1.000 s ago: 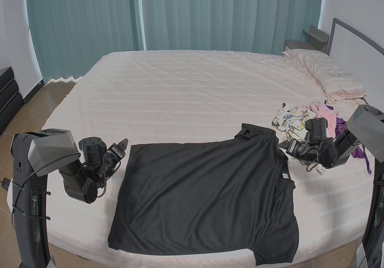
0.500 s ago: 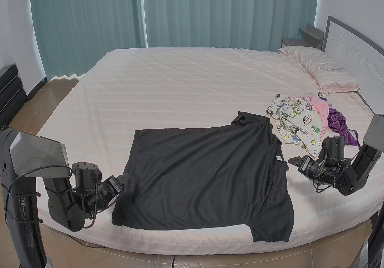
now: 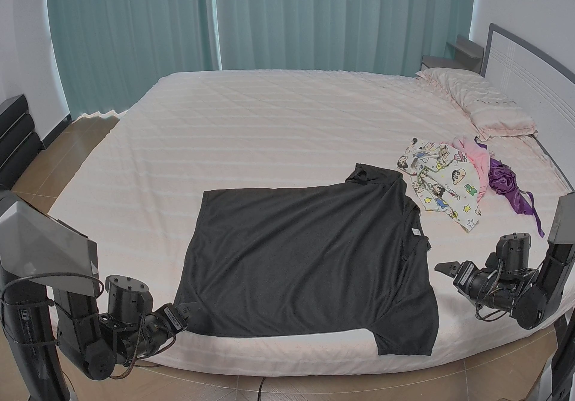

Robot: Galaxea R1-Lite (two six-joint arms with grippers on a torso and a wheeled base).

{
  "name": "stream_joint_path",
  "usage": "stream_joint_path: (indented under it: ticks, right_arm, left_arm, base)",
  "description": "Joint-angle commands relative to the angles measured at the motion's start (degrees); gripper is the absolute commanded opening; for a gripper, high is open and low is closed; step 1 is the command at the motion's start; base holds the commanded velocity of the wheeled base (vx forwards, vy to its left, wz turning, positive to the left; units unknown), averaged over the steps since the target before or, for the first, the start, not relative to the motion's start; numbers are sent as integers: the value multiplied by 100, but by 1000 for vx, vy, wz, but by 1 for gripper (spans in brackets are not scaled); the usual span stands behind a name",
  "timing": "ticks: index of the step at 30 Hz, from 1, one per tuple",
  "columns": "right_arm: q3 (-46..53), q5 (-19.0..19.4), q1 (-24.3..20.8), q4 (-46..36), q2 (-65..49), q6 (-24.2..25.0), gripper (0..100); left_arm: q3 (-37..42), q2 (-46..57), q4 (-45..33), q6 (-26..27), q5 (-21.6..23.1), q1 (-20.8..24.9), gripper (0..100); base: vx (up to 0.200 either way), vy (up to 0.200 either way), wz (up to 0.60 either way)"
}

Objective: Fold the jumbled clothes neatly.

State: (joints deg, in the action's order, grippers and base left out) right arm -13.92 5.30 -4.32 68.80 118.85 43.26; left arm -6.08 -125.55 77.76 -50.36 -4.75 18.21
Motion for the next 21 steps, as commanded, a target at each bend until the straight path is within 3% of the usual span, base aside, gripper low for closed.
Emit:
stream_joint_path:
  ticks: [1, 5, 12, 18, 19, 21]
  right_arm:
    - [320, 94, -8, 239, 156, 191, 100]
    - [548, 111, -8, 713, 429, 244, 100]
    - [988, 190, 10, 2084, 1009, 226, 100]
    - [1023, 278, 1, 2093, 1009, 235, 100]
    - [1023, 296, 1, 2093, 1009, 226, 100]
    - [1023, 305, -8, 2093, 1018, 235, 100]
  left_arm:
    - [81, -567, 37, 114, -43, 60, 100]
    - [-104, -1086, 222, 290, -351, 68, 100]
    - [-402, -1191, 283, 290, -386, 68, 100]
    - [-578, -1191, 292, 281, -483, 33, 100]
    - [-613, -1191, 292, 281, -500, 16, 0]
    - [-631, -1191, 292, 281, -509, -2, 0]
  base:
    - [0, 0, 0]
    - [0, 0, 0]
    - [0, 0, 0]
    - [0, 0, 0]
    - [0, 0, 0]
    - [0, 0, 0]
